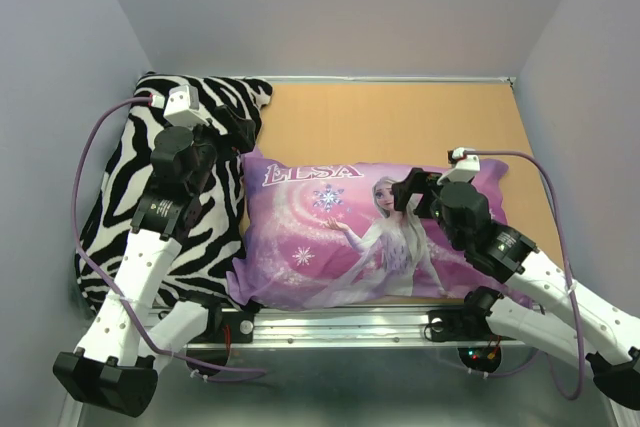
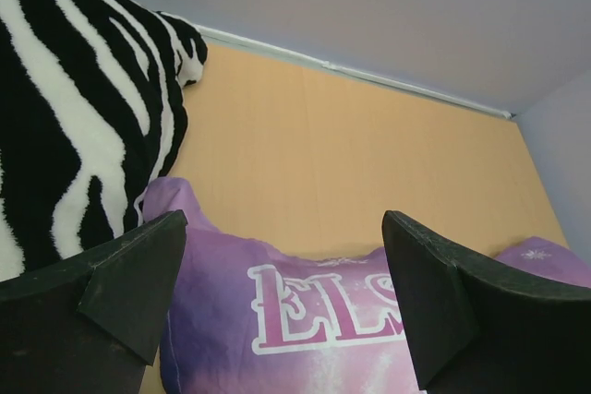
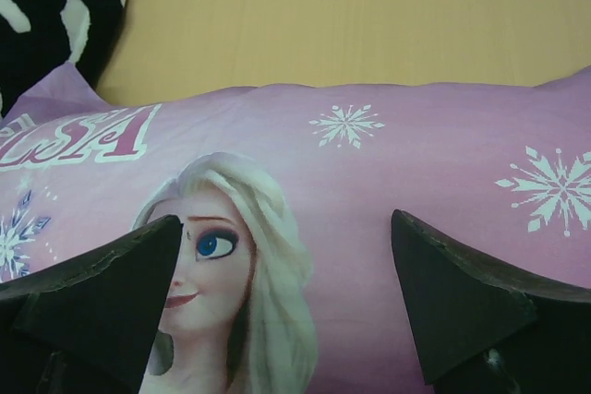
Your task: Remove the pillowcase from the pillow
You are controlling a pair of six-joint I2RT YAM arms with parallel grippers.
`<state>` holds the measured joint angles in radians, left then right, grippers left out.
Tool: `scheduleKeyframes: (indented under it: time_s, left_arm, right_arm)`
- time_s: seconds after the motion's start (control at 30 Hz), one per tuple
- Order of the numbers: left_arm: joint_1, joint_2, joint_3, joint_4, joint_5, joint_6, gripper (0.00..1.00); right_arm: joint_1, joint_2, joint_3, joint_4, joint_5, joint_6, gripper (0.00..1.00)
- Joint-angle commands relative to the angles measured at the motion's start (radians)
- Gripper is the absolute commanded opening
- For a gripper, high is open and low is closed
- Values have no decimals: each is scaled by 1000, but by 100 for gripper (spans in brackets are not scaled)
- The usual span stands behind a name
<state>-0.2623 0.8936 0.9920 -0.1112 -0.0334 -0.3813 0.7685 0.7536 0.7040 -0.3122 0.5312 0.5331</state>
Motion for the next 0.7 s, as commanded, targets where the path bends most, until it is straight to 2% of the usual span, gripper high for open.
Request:
scheduleKeyframes:
  time_s: [0.0,0.1,0.2,0.4,0.67]
  left_arm:
    - [0,-33,2,33,29,30,99]
    - [0,-38,14,13,56,41,99]
    - [0,-36,28,-28,-17,35,99]
    - [1,-65,59,-165,-63,-10,99]
    - [1,-136,-70,-217,26,-65,99]
  right_arm:
    - [9,-4,84,-22,9,-18,100]
    - [9,7,101,-42,1,-28,100]
    - [9,32,124,-71,-2,-36,100]
    - [11,99,252,-217,-8,-42,100]
    - [9,121,264,-347,-92,-6,100]
